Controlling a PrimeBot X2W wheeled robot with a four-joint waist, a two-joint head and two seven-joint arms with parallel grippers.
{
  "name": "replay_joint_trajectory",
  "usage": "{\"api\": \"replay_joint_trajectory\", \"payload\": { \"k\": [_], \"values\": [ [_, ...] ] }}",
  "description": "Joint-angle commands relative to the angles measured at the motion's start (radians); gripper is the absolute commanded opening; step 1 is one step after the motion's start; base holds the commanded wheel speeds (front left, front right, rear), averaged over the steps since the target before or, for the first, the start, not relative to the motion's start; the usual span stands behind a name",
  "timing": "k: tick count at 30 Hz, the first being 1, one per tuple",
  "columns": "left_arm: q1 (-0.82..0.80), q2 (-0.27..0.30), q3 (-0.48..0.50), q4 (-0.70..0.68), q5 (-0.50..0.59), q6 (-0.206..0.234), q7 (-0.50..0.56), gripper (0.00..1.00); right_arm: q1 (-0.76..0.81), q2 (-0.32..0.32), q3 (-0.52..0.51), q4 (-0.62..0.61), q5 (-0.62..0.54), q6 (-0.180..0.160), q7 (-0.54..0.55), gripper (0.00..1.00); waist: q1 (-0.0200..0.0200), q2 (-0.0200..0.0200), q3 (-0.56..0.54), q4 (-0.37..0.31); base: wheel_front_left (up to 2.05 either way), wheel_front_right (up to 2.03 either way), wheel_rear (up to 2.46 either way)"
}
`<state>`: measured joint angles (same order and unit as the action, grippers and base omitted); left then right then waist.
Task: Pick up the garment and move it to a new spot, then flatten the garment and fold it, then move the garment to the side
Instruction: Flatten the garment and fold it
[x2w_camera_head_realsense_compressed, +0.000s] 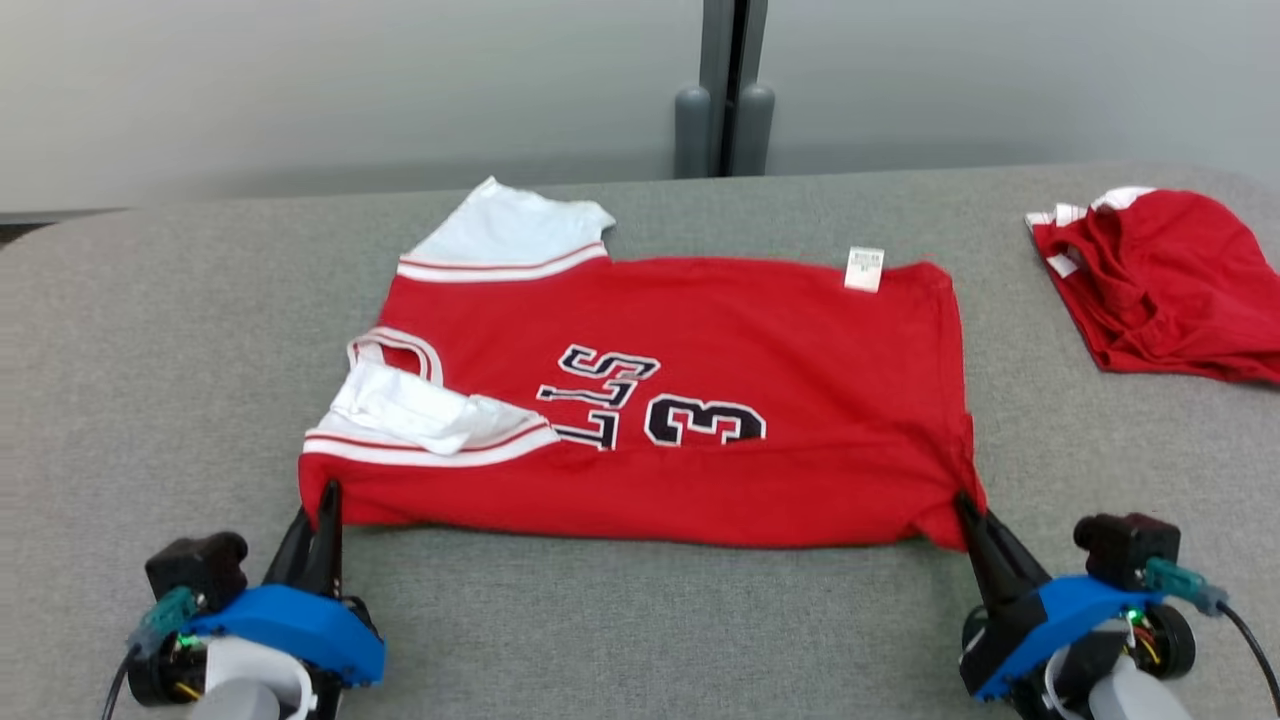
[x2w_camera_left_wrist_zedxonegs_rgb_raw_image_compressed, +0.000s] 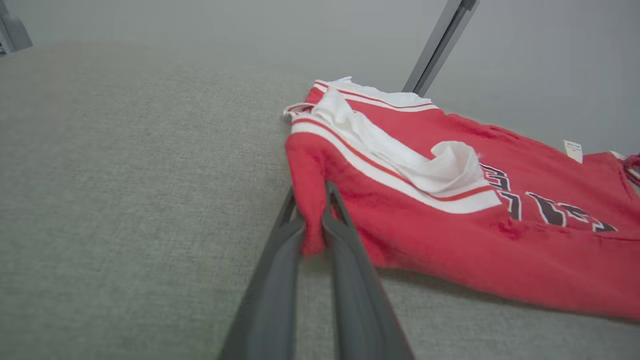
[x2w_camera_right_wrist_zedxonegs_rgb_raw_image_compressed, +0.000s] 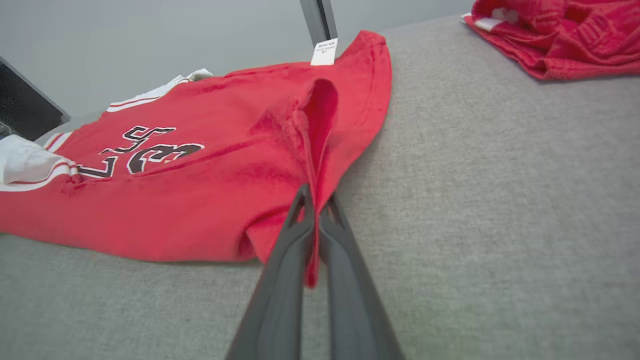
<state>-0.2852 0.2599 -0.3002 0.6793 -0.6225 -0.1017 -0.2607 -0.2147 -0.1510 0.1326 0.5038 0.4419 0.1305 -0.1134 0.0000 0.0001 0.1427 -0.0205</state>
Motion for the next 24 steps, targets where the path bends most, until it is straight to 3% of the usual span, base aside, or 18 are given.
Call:
{"api": "replay_joint_trajectory", "payload": {
  "k": [1, 9, 21, 22, 23, 24],
  "values": [
    [0.039, 0.0, 0.013, -0.029, 0.007, 0.01, -0.005, 0.0, 0.031, -0.015, 0.006, -0.024, 0.011, 0.001, 0.012, 0.0, 0.0, -0.0001, -0.02, 0.011, 0.0, 0.0, 0.0],
    [0.232, 0.011, 0.033, -0.212, 0.015, 0.069, -0.005, 0.0, 0.176, -0.051, 0.012, -0.177, 0.046, 0.001, 0.079, 0.0, 0.0, -0.0001, -0.063, 0.038, 0.0, 0.0, 0.0],
    [0.436, 0.015, 0.017, -0.45, 0.017, 0.169, 0.048, 0.0, 0.379, -0.021, -0.06, -0.367, 0.052, 0.001, 0.202, 0.0, 0.0, -0.0001, -0.075, 0.075, 0.0, 0.0, 0.0],
    [0.439, 0.017, 0.015, -0.457, 0.024, 0.175, 0.051, 0.0, 0.383, -0.016, -0.062, -0.374, 0.049, 0.001, 0.208, 0.3, 0.0, -0.0001, -0.074, 0.075, 0.0, 0.0, 0.0],
    [0.439, 0.016, 0.014, -0.461, 0.027, 0.18, 0.049, 0.47, 0.386, -0.012, -0.061, -0.379, 0.046, 0.001, 0.215, 0.55, 0.0, -0.0001, -0.073, 0.074, 0.0, 0.0, 0.0],
    [0.439, 0.013, 0.013, -0.462, 0.029, 0.184, 0.046, 1.0, 0.388, -0.008, -0.062, -0.382, 0.043, 0.001, 0.217, 1.0, 0.0, -0.0001, -0.072, 0.074, 0.0, 0.0, 0.0]
  ]
}}
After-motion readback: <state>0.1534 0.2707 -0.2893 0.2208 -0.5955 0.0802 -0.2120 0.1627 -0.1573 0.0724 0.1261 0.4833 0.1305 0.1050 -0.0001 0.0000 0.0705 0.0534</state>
